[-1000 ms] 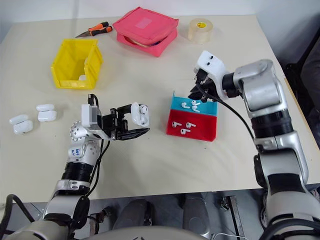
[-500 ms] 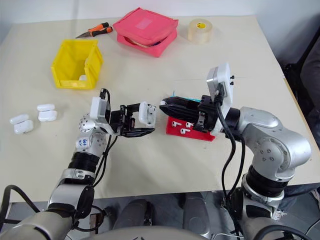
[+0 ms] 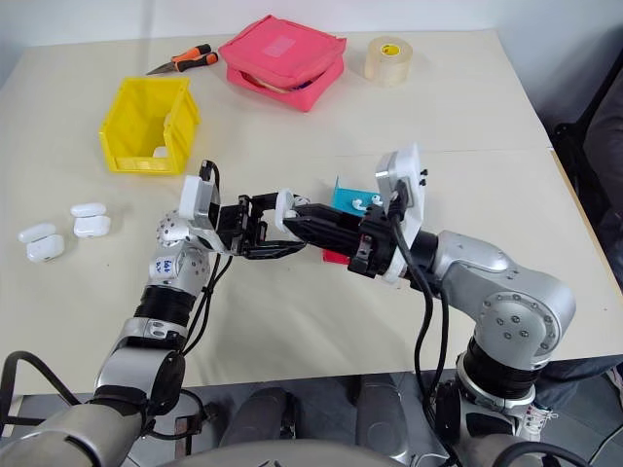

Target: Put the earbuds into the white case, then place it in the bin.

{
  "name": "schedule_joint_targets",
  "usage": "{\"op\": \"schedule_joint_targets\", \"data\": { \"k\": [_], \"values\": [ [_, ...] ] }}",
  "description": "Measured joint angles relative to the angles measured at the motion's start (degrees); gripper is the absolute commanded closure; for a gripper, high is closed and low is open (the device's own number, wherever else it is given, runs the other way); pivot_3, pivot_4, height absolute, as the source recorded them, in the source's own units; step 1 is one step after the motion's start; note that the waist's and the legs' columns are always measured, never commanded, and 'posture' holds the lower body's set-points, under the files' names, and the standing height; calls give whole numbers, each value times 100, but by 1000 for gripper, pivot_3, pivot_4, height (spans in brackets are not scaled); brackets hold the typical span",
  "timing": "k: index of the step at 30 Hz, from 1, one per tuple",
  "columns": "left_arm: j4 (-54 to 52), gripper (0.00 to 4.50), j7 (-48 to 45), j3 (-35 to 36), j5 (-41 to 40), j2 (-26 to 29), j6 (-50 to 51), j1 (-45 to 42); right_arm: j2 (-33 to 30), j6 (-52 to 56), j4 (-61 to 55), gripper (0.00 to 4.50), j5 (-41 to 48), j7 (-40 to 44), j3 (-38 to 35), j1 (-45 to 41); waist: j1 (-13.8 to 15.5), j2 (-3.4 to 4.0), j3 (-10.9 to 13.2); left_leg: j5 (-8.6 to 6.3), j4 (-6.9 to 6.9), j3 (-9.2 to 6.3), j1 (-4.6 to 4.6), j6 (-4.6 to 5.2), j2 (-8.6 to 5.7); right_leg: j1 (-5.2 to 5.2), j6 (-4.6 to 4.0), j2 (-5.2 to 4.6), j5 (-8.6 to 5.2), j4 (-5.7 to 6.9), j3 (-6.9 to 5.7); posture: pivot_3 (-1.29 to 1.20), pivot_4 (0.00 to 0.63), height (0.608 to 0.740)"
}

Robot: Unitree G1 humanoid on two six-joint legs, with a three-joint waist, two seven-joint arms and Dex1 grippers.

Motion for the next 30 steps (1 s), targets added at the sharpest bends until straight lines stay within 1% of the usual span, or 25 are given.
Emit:
{"op": "schedule_joint_targets", "data": {
  "k": [5,13,19,24,30],
  "values": [
    [-2,1711,0,-8,-9,-14,0,0,-17,-169,55,4001,223,-390,192,17,3,0,0,0,0,0,0,0,0,1,0,0,0,0,0,0,150,740],
    [-41,1711,0,-70,-33,-23,121,40,-302,-546,160,4001,410,-601,449,112,4,0,0,0,0,0,-1,0,0,1,0,-1,0,0,1,0,150,740],
    [-59,1711,1,-54,-52,-43,65,98,-525,-642,177,4001,712,-968,562,363,10,-2,-1,0,0,1,-1,1,0,1,0,-2,0,0,2,0,150,740],
    [-50,1711,1,-57,-41,-60,-47,98,-645,-700,175,4001,1098,-1329,600,408,11,-2,-1,0,0,1,-1,1,0,1,0,-1,0,0,1,0,150,740],
    [-29,1711,1,-53,-35,-60,-73,98,-794,-1002,165,4001,1125,-1457,781,476,14,-2,-1,0,0,1,-1,1,0,2,0,-1,0,0,2,0,150,740]
  ]
}}
